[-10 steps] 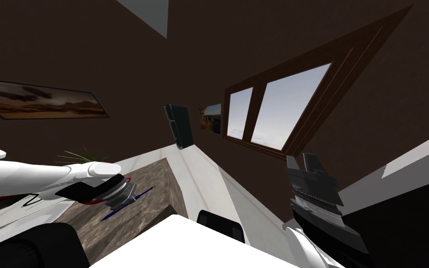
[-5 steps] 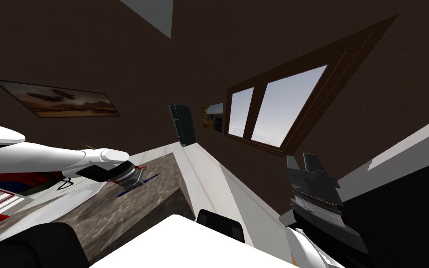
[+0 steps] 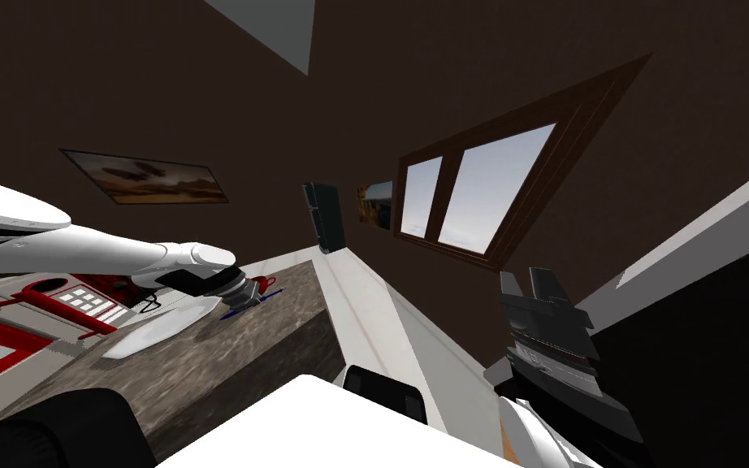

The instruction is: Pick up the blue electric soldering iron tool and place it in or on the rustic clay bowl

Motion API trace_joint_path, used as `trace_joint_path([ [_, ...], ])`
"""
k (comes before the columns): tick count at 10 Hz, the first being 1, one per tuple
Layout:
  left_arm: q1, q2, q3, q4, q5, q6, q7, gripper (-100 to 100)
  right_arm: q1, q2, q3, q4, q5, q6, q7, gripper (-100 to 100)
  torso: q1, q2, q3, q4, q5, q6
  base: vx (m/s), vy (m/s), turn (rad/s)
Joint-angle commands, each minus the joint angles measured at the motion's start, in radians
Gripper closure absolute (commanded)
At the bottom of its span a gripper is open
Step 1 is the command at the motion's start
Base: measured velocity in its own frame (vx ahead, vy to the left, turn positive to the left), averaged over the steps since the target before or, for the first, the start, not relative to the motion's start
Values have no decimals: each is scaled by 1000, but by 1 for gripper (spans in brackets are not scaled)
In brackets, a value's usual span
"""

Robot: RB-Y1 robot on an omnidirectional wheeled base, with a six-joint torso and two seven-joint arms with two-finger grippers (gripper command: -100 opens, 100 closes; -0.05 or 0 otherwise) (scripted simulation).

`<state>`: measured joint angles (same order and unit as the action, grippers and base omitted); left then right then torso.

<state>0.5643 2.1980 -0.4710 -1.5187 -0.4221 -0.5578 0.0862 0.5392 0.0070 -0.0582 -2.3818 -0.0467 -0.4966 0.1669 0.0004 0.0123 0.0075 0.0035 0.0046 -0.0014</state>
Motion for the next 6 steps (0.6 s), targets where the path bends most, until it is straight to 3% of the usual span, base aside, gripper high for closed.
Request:
trace_joint_path([
  [1, -21, 39, -14, -7, 33, 5, -10, 100, 0, 0, 0, 0, 0, 0, 0, 0, 0, 0, 0, 0, 0, 0, -138, -30, 69],
  [4, -40, 100, -12, -16, 68, -3, -12, 100, 0, 0, 0, 0, 0, 0, 0, 0, 3, -2, -1, 0, 0, 0, -117, 17, 90],
  [6, -55, 127, -16, -38, 65, -33, -9, 100, 0, 0, 0, 0, 0, 0, 0, 0, 6, -1, 0, 0, 1, -2, -130, 91, 153],
])
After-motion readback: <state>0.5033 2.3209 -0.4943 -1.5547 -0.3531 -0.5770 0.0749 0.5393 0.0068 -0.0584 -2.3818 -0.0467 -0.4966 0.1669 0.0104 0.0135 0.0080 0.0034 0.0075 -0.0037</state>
